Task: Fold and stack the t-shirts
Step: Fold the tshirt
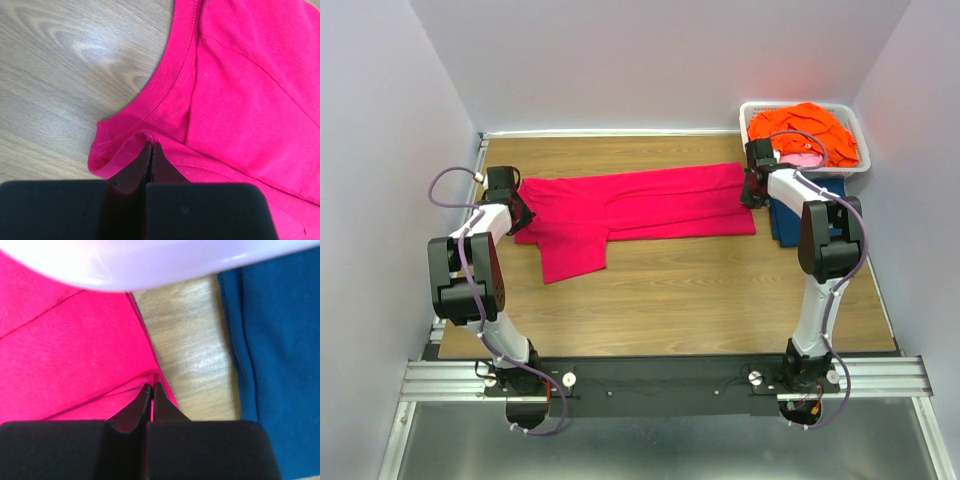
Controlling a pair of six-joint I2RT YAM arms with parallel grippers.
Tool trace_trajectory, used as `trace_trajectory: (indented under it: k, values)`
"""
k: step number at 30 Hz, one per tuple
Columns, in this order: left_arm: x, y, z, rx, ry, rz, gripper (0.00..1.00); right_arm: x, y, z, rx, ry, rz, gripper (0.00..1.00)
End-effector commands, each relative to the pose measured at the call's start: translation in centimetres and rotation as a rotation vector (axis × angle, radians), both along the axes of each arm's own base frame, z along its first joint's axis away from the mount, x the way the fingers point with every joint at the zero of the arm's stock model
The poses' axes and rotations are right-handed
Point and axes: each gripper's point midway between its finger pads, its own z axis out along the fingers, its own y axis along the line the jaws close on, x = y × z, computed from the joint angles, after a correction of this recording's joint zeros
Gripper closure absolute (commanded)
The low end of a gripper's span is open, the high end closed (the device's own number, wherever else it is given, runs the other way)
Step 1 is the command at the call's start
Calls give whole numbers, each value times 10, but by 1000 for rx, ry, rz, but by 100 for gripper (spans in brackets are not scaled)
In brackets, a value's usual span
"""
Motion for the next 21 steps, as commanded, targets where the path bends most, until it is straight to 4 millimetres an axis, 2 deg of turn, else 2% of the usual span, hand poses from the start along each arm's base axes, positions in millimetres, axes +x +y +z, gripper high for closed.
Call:
trace_trajectory:
  k: [1,2,4,5,7,8,10,12,13,15,16,17,18,19,20,21]
  values:
    - [6,6,0,10,-20,21,92,15,-14,1,-53,-35,-25,88]
    - [6,6,4,10,-33,19,84,15,-15,2,-54,-35,-26,79]
    - [6,5,10,15,-47,14,64,14,-13,11,-48,-50,-16,70]
    - [6,5,21,22,-67,6,61,14,-11,14,-37,-56,-8,62]
    - [4,6,37,34,-102,6,49,14,-6,31,-14,-86,17,53]
    - [2,6,42,41,-109,7,45,13,-1,35,6,-92,31,44]
    - [-3,7,57,66,-138,14,36,6,2,49,24,-117,37,37]
    - [-14,8,62,91,-131,15,35,-6,5,53,33,-114,46,34]
    - [-18,8,75,104,-156,14,35,-10,6,67,40,-142,49,34]
    - [-30,5,81,123,-156,11,34,-20,10,76,62,-154,69,29]
    - [-40,-3,76,133,-141,-12,34,-26,13,79,72,-160,75,28]
    - [-46,-9,85,138,-169,-27,34,-37,15,86,86,-169,85,24]
    - [-55,-16,82,140,-150,-44,34,-44,17,88,94,-171,93,24]
    - [-65,-29,80,140,-147,-72,34,-55,19,83,100,-154,99,24]
    - [-72,-32,76,139,-133,-78,34,-62,20,83,105,-152,105,23]
    - [-80,-47,71,131,-111,-116,34,-68,22,95,108,-181,113,22]
